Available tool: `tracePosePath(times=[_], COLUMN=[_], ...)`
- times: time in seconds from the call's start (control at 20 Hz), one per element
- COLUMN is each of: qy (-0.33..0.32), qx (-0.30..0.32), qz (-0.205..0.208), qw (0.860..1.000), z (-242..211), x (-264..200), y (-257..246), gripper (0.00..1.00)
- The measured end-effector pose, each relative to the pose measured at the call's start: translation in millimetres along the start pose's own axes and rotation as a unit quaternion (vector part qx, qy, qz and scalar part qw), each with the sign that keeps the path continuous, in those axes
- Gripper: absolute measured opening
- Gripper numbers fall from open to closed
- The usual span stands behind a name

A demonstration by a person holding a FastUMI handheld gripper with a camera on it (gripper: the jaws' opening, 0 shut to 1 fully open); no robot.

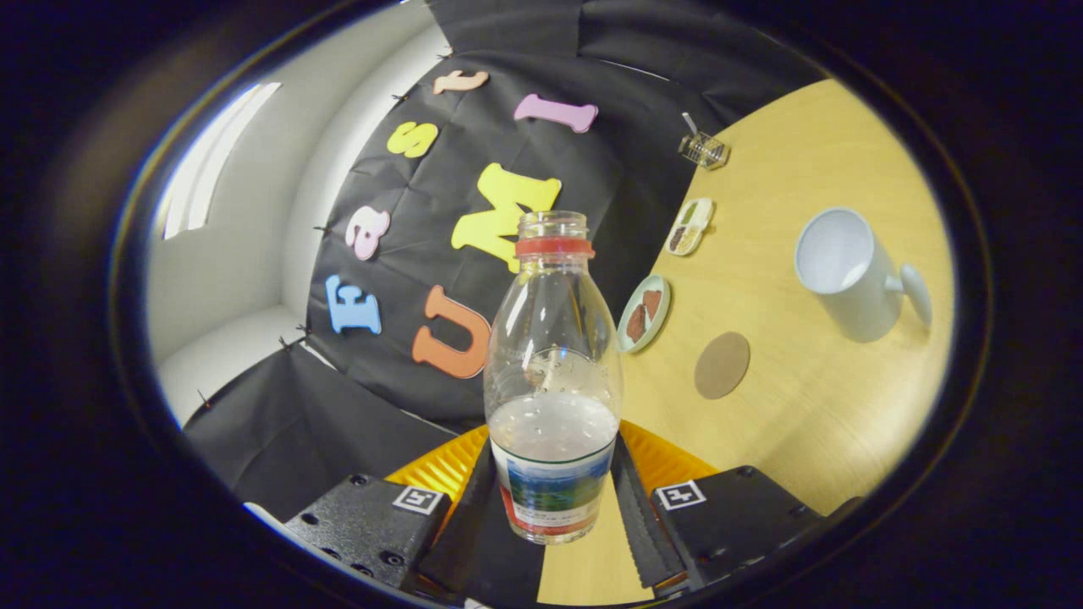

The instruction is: Take the bottle from table, then pour the juice into the cup, finally place the bottle on the coaster

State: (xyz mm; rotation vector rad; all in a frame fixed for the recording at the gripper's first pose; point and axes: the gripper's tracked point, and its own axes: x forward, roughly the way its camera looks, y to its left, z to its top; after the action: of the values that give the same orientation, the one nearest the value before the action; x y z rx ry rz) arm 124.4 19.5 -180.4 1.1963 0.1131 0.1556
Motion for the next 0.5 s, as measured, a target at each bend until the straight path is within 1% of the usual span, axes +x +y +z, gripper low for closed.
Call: tracePosePath(times=[0.15, 0.25, 0.5], qy=[-0.012, -0.008, -0.008], qx=[0.065, 0.097, 0.142], qz=[0.009, 0.010, 0.020], qw=[0.998, 0.995, 0.990], z=[7.8, 7.1, 19.5], x=[2.1, 2.1, 2.2], y=[-9.7, -17.0, -21.6], gripper=[0.76, 0.76, 0.76])
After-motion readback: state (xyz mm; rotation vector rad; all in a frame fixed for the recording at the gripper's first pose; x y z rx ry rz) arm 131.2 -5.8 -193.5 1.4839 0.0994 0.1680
